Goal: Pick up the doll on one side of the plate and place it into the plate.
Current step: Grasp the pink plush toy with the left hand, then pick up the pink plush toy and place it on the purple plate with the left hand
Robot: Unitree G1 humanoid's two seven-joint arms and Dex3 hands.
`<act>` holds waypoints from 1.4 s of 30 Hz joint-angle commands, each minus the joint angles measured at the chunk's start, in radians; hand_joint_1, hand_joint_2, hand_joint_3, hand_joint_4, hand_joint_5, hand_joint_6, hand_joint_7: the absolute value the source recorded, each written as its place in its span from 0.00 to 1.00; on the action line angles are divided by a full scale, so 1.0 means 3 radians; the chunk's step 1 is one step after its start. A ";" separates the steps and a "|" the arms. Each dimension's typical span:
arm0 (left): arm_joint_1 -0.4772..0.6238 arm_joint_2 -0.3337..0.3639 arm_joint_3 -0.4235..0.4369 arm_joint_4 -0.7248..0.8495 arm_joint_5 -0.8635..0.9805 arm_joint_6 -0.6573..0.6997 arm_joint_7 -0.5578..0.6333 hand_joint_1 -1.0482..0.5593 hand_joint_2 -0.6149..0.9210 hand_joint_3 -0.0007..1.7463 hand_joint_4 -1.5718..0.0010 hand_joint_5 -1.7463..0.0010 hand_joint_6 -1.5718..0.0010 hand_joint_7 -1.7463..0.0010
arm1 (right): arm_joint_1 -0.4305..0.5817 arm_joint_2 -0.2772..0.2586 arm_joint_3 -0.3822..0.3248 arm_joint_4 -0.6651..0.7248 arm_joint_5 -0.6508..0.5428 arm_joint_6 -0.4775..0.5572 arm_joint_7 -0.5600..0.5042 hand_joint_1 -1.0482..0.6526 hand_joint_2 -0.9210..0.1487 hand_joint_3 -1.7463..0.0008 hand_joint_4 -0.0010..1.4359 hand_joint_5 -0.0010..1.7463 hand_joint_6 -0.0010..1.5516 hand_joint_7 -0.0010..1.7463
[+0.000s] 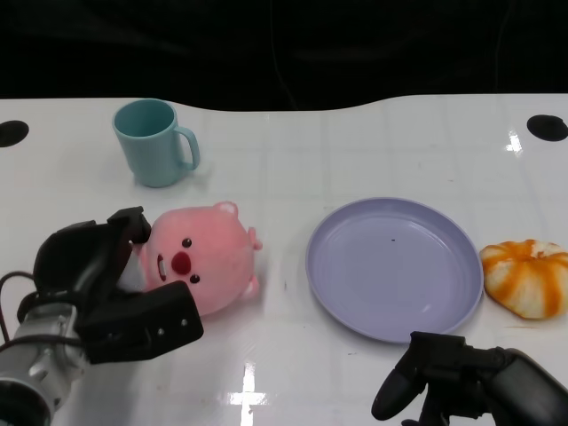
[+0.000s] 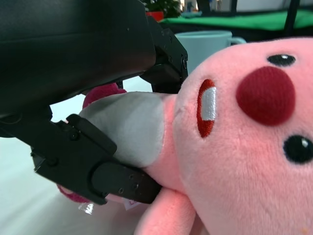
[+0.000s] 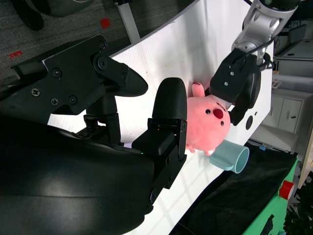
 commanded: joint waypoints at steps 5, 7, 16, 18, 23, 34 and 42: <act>0.0298 0.0003 0.0377 -0.0443 -0.0485 -0.0158 -0.0201 0.56 0.72 0.71 0.39 0.00 0.53 0.00 | -0.0029 -0.0027 -0.0023 0.0015 0.0003 0.0025 -0.0006 0.55 0.27 0.46 0.45 0.90 0.39 0.71; 0.0344 0.0023 0.0423 -0.0646 -0.0531 -0.0117 -0.0319 0.55 0.71 0.72 0.39 0.00 0.52 0.00 | -0.0031 -0.0021 -0.0023 0.0025 0.0009 0.0021 -0.0007 0.56 0.27 0.46 0.45 0.90 0.39 0.71; 0.0428 -0.0010 0.0476 -0.1688 -0.0512 0.0348 -0.0882 0.58 0.65 0.79 0.39 0.00 0.52 0.00 | -0.0053 -0.0010 -0.0006 0.0080 0.0012 -0.0024 -0.0007 0.56 0.28 0.46 0.45 0.90 0.38 0.71; 0.0382 -0.0074 0.0464 -0.1847 -0.0515 0.0439 -0.0969 0.57 0.63 0.80 0.38 0.00 0.50 0.00 | -0.0053 -0.0003 0.0001 0.0096 0.0015 -0.0041 -0.0009 0.56 0.28 0.46 0.45 0.90 0.39 0.71; 0.0221 -0.0248 0.0402 -0.2047 -0.0459 0.0710 -0.1163 0.55 0.68 0.71 0.38 0.00 0.51 0.00 | -0.0057 0.0000 0.0034 0.0096 -0.0015 -0.0036 -0.0023 0.56 0.28 0.46 0.44 0.90 0.38 0.71; -0.0121 -0.0673 0.0199 -0.1877 -0.0412 0.0960 -0.1323 0.55 0.68 0.71 0.37 0.00 0.49 0.00 | -0.0045 -0.0012 0.0031 0.0069 -0.0016 0.0004 -0.0013 0.55 0.26 0.48 0.45 0.89 0.39 0.70; -0.0421 -0.1067 0.0025 -0.1611 -0.0320 0.1202 -0.1318 0.54 0.64 0.75 0.36 0.00 0.49 0.00 | -0.0006 -0.0040 0.0018 0.0032 -0.0011 0.0000 0.0005 0.55 0.25 0.48 0.44 0.89 0.39 0.69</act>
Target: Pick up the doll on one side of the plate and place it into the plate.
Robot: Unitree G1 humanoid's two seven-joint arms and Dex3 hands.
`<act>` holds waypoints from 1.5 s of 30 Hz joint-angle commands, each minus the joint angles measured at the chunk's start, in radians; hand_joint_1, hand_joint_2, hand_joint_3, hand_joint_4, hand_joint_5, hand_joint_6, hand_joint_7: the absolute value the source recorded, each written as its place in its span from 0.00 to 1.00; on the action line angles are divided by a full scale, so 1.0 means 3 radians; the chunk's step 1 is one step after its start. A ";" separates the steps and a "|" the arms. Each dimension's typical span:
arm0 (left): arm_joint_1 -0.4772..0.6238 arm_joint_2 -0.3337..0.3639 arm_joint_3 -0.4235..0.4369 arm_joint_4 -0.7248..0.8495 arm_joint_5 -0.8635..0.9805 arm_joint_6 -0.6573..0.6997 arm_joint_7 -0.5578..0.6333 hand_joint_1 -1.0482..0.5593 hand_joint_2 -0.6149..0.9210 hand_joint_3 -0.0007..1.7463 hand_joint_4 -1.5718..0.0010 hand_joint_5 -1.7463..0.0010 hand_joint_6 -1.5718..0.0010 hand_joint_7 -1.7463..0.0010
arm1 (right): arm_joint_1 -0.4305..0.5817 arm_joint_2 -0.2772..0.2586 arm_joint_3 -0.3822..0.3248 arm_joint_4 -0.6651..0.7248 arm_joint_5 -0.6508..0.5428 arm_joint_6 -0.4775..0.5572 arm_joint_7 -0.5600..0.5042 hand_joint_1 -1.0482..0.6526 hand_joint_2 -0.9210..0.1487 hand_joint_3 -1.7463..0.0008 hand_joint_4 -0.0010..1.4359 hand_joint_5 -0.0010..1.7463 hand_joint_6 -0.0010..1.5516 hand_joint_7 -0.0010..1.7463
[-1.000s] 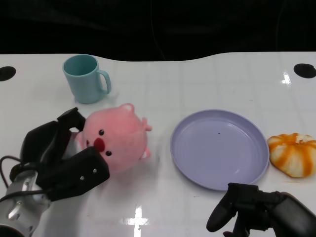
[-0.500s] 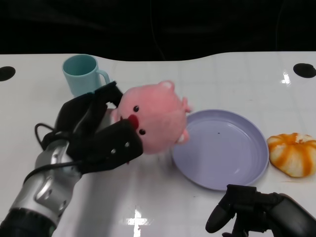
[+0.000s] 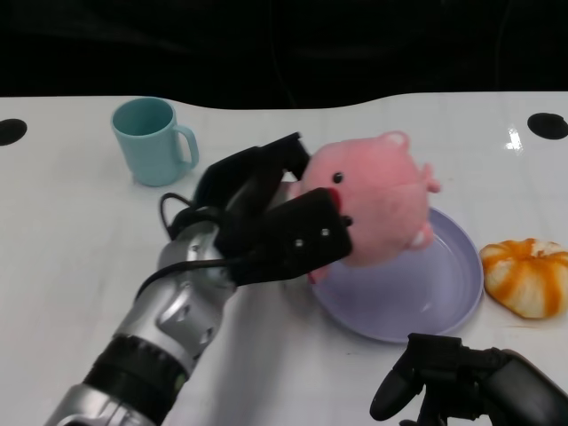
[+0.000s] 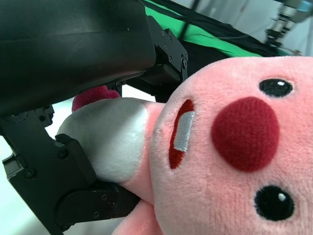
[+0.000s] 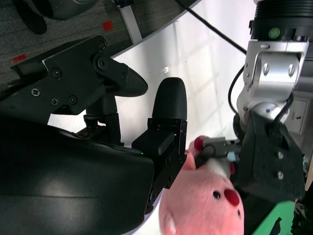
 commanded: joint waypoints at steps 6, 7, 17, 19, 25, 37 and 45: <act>-0.0359 -0.0210 -0.0100 0.0345 0.0071 0.0265 -0.0044 0.54 0.68 0.69 0.39 0.00 0.55 0.00 | 0.0031 -0.0046 0.0001 -0.0087 -0.0013 0.0010 -0.0004 0.55 0.25 0.48 0.44 0.89 0.39 0.69; -0.0407 -0.0238 -0.0124 0.0423 0.0077 0.0291 -0.0058 0.54 0.68 0.69 0.39 0.00 0.55 0.00 | 0.0028 -0.0051 0.0005 -0.0081 -0.0022 0.0000 -0.0005 0.55 0.26 0.48 0.44 0.89 0.39 0.69; -0.0684 -0.0481 -0.0084 0.1043 -0.0103 0.0222 -0.0085 0.55 0.82 0.34 0.51 0.06 0.50 0.39 | 0.0032 -0.0060 0.0052 -0.0127 -0.0082 0.0015 -0.0011 0.55 0.27 0.47 0.45 0.88 0.39 0.70; -0.0708 -0.0493 -0.0036 0.1118 -0.0206 0.0159 -0.0184 0.55 0.89 0.22 0.56 0.09 0.49 0.66 | 0.0033 -0.0055 0.0061 -0.0131 -0.0089 0.0007 -0.0010 0.55 0.27 0.46 0.45 0.89 0.39 0.70; -0.0623 -0.0359 -0.0107 0.1049 -0.0267 -0.0051 -0.0481 0.31 1.00 0.09 0.92 0.63 0.78 0.98 | 0.0045 -0.0042 0.0087 -0.0130 -0.0106 -0.0010 -0.0024 0.56 0.28 0.46 0.44 0.88 0.39 0.70; -0.0523 0.0024 -0.0414 0.0477 0.0015 0.0068 -0.0981 0.10 1.00 0.17 1.00 0.96 0.96 1.00 | -0.0033 0.0002 0.0105 -0.0111 -0.0108 0.0087 -0.0023 0.55 0.28 0.46 0.43 0.89 0.39 0.70; -0.0252 0.0320 -0.0280 -0.0259 -0.0108 -0.0056 -0.1238 0.12 1.00 0.18 0.98 0.93 0.94 0.99 | -0.0112 0.0015 0.0082 0.0075 -0.0089 0.0021 -0.0020 0.56 0.28 0.46 0.43 0.88 0.38 0.70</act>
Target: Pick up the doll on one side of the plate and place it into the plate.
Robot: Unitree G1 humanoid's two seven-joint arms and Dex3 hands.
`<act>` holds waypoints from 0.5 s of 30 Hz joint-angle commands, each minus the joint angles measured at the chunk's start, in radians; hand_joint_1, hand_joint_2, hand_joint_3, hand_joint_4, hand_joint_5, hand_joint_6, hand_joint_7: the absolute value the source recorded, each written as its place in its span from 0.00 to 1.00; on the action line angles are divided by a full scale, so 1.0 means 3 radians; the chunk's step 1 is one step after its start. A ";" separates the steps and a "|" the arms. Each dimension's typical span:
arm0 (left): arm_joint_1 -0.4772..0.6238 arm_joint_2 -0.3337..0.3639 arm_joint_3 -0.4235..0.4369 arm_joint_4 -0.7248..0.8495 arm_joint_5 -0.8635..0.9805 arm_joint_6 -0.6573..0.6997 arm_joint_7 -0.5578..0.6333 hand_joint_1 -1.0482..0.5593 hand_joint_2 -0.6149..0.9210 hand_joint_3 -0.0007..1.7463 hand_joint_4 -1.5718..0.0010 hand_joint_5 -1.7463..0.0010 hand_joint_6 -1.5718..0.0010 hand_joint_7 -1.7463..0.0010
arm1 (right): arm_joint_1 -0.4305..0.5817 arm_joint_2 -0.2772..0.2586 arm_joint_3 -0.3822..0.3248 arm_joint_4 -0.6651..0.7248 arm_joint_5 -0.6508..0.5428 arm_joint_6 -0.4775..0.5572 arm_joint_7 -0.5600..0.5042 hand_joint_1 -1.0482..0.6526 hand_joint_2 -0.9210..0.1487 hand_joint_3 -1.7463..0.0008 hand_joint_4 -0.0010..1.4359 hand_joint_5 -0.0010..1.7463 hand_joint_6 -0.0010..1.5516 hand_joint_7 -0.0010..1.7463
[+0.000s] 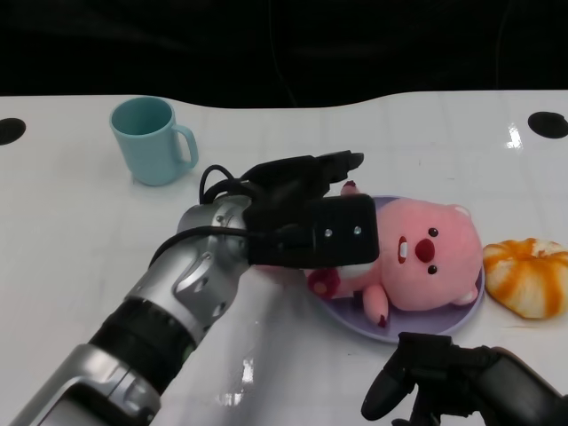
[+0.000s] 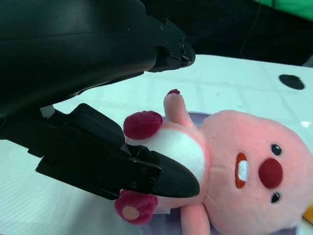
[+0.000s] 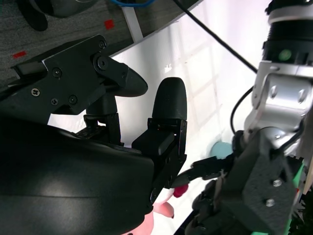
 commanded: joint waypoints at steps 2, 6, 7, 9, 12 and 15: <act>0.0132 0.0169 0.0158 -0.0410 -0.0131 -0.0032 -0.0138 0.14 1.00 0.18 0.96 0.92 0.93 0.98 | -0.0040 0.0003 -0.0029 0.0080 0.0028 -0.0036 -0.0012 0.57 0.28 0.46 0.44 0.88 0.38 0.70; 0.0338 0.0296 0.0323 -0.0800 -0.0284 -0.0053 -0.0202 0.16 1.00 0.18 0.99 0.78 0.90 0.96 | -0.0044 -0.0008 -0.0023 0.0101 0.0015 -0.0073 -0.0009 0.57 0.26 0.47 0.44 0.88 0.38 0.70; 0.0405 0.0325 0.0371 -0.0904 -0.0325 -0.0058 -0.0206 0.17 1.00 0.18 1.00 0.74 0.88 0.96 | -0.0042 -0.0014 -0.0026 0.0109 0.0012 -0.0093 -0.0008 0.57 0.26 0.48 0.44 0.88 0.38 0.70; 0.0553 0.0382 0.0468 -0.1108 -0.0415 -0.0087 -0.0206 0.19 1.00 0.18 1.00 0.68 0.86 0.94 | -0.0035 -0.0020 -0.0035 0.0121 0.0016 -0.0131 -0.0002 0.57 0.26 0.48 0.44 0.88 0.38 0.69; 0.0855 0.0406 0.0670 -0.1433 -0.0676 -0.0161 -0.0200 0.21 1.00 0.16 1.00 0.56 0.82 0.93 | -0.0032 -0.0027 -0.0056 0.0103 0.0032 -0.0128 0.0011 0.57 0.25 0.49 0.45 0.88 0.39 0.69; 0.1152 0.0421 0.0845 -0.1739 -0.0922 -0.0244 -0.0196 0.25 1.00 0.14 0.99 0.46 0.78 0.91 | -0.0036 -0.0037 -0.0064 0.0094 0.0031 -0.0129 0.0019 0.56 0.25 0.50 0.45 0.88 0.39 0.69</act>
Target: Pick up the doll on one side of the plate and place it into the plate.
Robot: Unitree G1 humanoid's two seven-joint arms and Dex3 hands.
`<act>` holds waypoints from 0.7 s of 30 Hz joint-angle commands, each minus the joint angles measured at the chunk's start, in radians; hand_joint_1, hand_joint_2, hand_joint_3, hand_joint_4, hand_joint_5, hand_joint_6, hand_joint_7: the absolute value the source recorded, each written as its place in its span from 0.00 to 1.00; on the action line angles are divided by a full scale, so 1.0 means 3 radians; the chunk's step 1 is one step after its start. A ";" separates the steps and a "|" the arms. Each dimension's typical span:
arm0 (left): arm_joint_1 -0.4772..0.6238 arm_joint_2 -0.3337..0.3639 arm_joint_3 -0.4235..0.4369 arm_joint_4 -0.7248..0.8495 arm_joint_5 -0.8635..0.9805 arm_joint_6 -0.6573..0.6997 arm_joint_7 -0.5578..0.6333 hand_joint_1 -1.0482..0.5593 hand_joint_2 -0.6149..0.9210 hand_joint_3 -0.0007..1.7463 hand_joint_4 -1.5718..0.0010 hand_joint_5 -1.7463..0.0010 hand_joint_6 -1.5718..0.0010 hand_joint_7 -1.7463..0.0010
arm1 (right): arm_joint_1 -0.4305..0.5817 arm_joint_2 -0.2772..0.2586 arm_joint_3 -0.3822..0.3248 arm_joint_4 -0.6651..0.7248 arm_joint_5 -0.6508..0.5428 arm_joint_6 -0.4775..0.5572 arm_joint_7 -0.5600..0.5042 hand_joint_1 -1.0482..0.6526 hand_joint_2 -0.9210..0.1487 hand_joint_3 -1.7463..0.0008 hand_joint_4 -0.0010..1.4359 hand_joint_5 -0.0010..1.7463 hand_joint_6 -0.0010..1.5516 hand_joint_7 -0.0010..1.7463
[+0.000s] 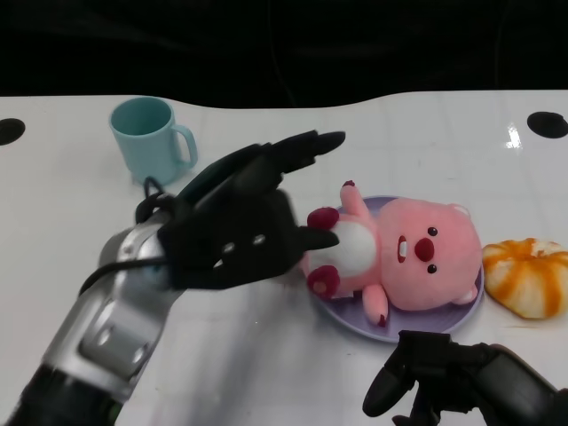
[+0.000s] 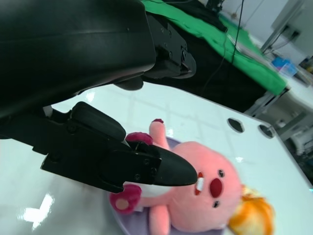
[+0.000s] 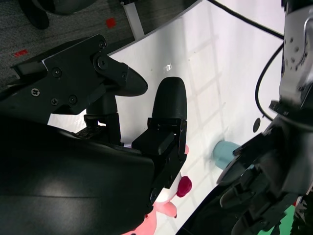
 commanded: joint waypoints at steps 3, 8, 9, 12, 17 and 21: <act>0.0408 0.0035 0.0252 -0.0441 -0.0327 -0.0144 0.0013 0.29 1.00 0.14 0.96 0.42 0.74 0.89 | 0.0010 -0.0036 -0.0053 -0.0027 0.0031 -0.0017 0.0016 0.56 0.24 0.50 0.45 0.88 0.39 0.69; 0.0825 -0.0118 0.0489 -0.0623 -0.0793 -0.0457 0.0089 0.44 0.99 0.12 0.85 0.34 0.62 0.81 | 0.0014 -0.0048 -0.0059 -0.0035 0.0025 -0.0005 0.0017 0.56 0.24 0.50 0.44 0.87 0.39 0.69; 0.0906 -0.0171 0.0535 -0.0669 -0.0892 -0.0451 0.0110 0.45 0.99 0.12 0.83 0.33 0.60 0.79 | 0.0016 -0.0048 -0.0059 -0.0036 0.0024 -0.0007 0.0015 0.56 0.24 0.50 0.44 0.87 0.39 0.69; 0.1112 -0.0259 0.0628 -0.0806 -0.1124 -0.0395 0.0116 0.52 0.83 0.41 0.67 0.32 0.54 0.65 | 0.0026 -0.0047 -0.0055 -0.0036 0.0021 -0.0012 0.0009 0.56 0.24 0.50 0.44 0.87 0.39 0.69; 0.1369 -0.0297 0.0715 -0.1101 -0.1448 -0.0062 0.0097 0.58 0.74 0.69 0.49 0.26 0.44 0.49 | 0.0038 -0.0043 -0.0052 -0.0032 0.0029 -0.0025 0.0007 0.56 0.25 0.49 0.44 0.87 0.39 0.69; 0.1575 -0.0275 0.0767 -0.1430 -0.1621 0.0327 0.0125 0.56 0.67 0.81 0.45 0.11 0.44 0.31 | 0.0032 -0.0033 -0.0036 -0.0034 0.0017 -0.0035 -0.0004 0.56 0.25 0.49 0.44 0.88 0.39 0.69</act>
